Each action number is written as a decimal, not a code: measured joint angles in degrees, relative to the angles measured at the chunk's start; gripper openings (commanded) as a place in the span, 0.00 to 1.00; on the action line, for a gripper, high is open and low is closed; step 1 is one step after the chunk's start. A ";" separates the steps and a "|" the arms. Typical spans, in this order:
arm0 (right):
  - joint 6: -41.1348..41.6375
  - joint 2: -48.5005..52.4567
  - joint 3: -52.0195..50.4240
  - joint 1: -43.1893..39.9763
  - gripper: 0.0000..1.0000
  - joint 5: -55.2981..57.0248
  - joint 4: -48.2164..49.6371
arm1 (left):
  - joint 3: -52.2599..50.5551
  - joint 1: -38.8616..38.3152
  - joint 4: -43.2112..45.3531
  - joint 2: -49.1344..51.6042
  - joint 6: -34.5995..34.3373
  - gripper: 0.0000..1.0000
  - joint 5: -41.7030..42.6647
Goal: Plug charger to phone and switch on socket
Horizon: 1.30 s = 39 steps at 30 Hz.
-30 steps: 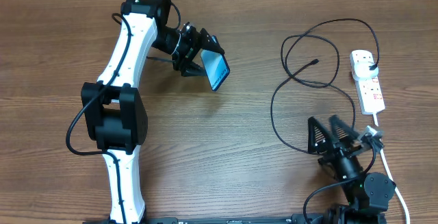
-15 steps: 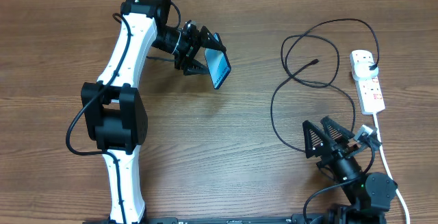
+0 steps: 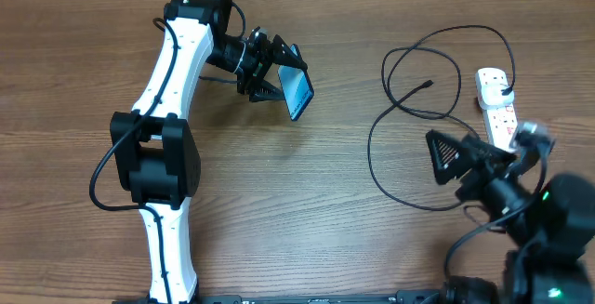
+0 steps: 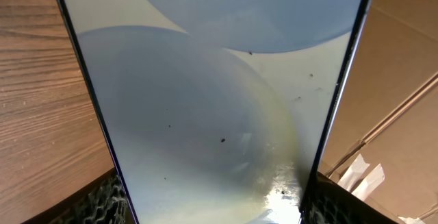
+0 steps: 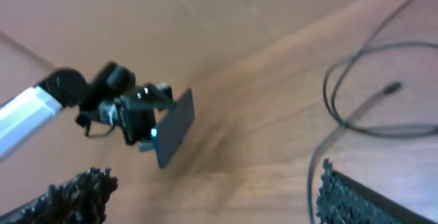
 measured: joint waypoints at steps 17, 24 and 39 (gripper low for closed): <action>-1.75 26.45 22.05 7.13 1.00 -1.86 -11.76 | 0.00 0.00 0.02 0.00 0.00 0.73 0.02; -2.78 31.93 22.05 21.62 1.00 5.66 -9.16 | 0.00 0.00 0.02 0.00 0.00 0.73 0.02; 2.38 42.84 22.08 46.95 1.00 38.71 4.94 | 0.00 -0.02 0.02 0.02 -2.21 0.72 6.45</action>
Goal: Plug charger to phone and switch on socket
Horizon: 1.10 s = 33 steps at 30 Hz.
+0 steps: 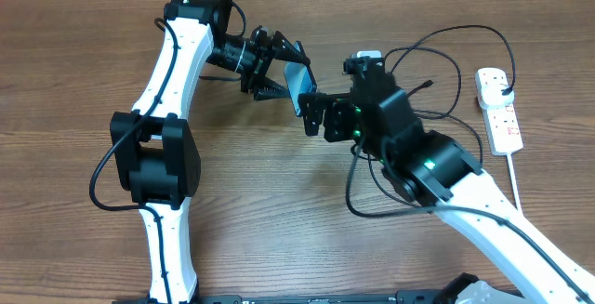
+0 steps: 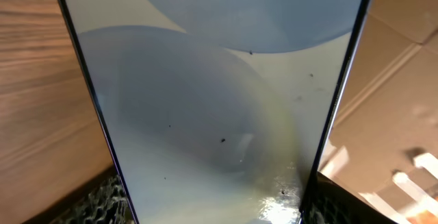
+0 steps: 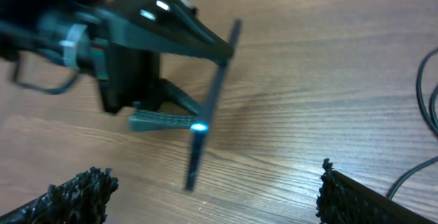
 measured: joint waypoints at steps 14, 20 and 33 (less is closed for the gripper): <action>2.80 8.85 0.00 0.24 0.99 1.66 9.09 | 0.00 0.00 0.52 0.00 -5.60 0.73 2.97; 3.04 10.51 0.00 0.52 0.81 1.77 12.68 | 0.00 0.02 1.81 0.00 -7.39 0.73 2.93; 2.99 13.55 0.00 0.72 0.58 1.88 18.08 | 0.00 0.00 2.80 0.00 -8.57 0.73 2.29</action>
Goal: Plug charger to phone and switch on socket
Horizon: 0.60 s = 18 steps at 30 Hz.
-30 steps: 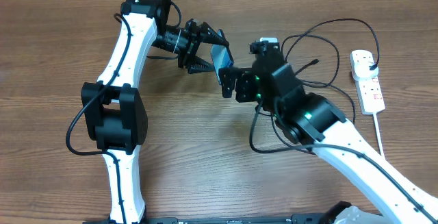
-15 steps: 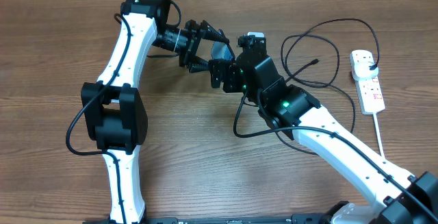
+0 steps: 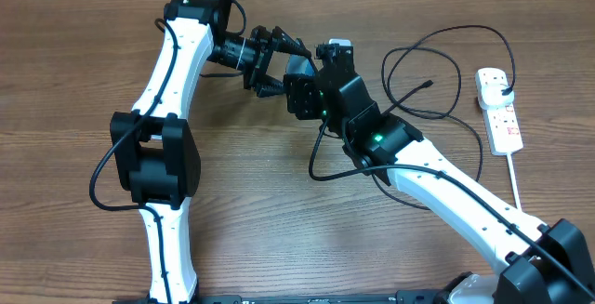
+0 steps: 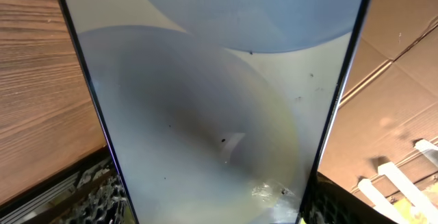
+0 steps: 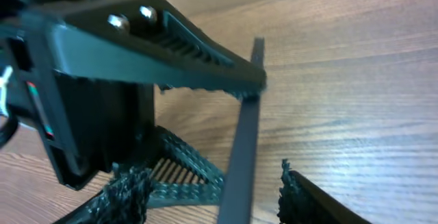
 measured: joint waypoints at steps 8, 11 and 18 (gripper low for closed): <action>-0.04 0.00 0.00 0.02 0.48 -0.02 0.94 | 0.00 0.00 0.22 0.00 0.02 0.73 -0.02; 0.07 0.09 0.00 0.02 0.45 -0.02 0.98 | 0.00 0.00 0.37 0.00 0.00 0.73 -0.02; 0.00 1.62 0.00 0.02 0.35 0.00 1.05 | 0.00 0.00 0.68 0.00 0.02 0.73 -0.02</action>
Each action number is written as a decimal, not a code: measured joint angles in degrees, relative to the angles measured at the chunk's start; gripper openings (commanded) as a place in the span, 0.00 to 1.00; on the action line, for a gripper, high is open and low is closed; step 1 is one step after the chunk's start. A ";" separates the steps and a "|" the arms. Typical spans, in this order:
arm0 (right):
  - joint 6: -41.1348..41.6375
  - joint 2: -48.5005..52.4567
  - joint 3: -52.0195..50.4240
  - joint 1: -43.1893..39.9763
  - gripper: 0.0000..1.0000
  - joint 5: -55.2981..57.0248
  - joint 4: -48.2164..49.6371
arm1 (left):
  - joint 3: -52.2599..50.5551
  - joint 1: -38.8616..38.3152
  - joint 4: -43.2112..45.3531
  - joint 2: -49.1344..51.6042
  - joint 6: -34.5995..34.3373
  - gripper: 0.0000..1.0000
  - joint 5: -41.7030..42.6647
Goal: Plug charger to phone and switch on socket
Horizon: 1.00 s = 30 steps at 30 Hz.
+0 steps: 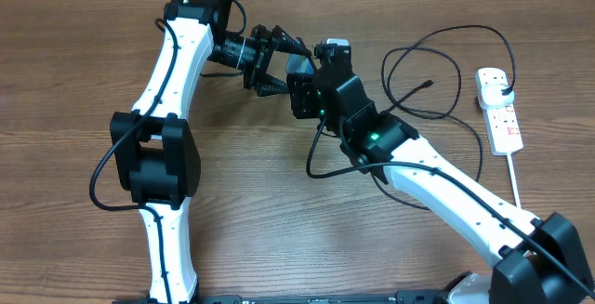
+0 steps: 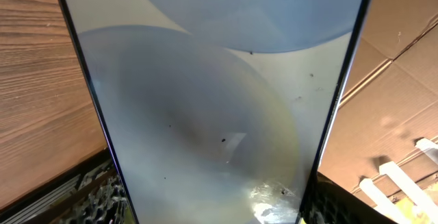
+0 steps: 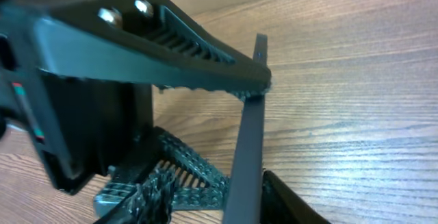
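Note:
The phone (image 2: 212,101) stands lifted off the table with its screen lit, and my left gripper (image 2: 212,207) is shut on its lower end. From above, the left gripper (image 1: 277,62) holds the phone (image 1: 298,61) at the back centre. My right gripper (image 1: 303,95) is at the phone's free end. In the right wrist view the phone (image 3: 248,142) shows edge-on between the right gripper (image 3: 217,198)'s fingers: one touches it, the other stands a little apart. The charger's plug tip (image 1: 428,84) lies loose on the table. The white socket strip (image 1: 496,109) is at the far right.
The black charger cable (image 1: 409,53) lies in loops between the phone and the strip. Another dark cable loop (image 1: 316,160) lies under my right arm. Cardboard (image 2: 390,80) shows behind the phone in the left wrist view.
My right gripper's fingers have narrowed around the phone's edge and sit slightly closer to it. The left gripper and the phone have not moved.
My left gripper held the phone up throughout. The right gripper was first open at the right front, near the socket strip. Then it was beside the phone, then open astride the phone's edge, and now its fingers stand narrower there.

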 measured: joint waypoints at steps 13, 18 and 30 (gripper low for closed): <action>0.33 0.63 -0.04 -0.13 0.07 1.07 -0.37 | 0.11 0.04 -0.02 0.00 0.00 0.75 -1.27; 1.55 0.68 -0.04 -0.46 0.04 0.92 -0.22 | 0.26 0.31 0.11 0.00 0.09 0.86 -0.85; 0.39 -2.01 -0.07 -6.88 0.04 -1.09 -10.14 | 1.60 2.43 2.75 0.00 4.90 1.00 -1.49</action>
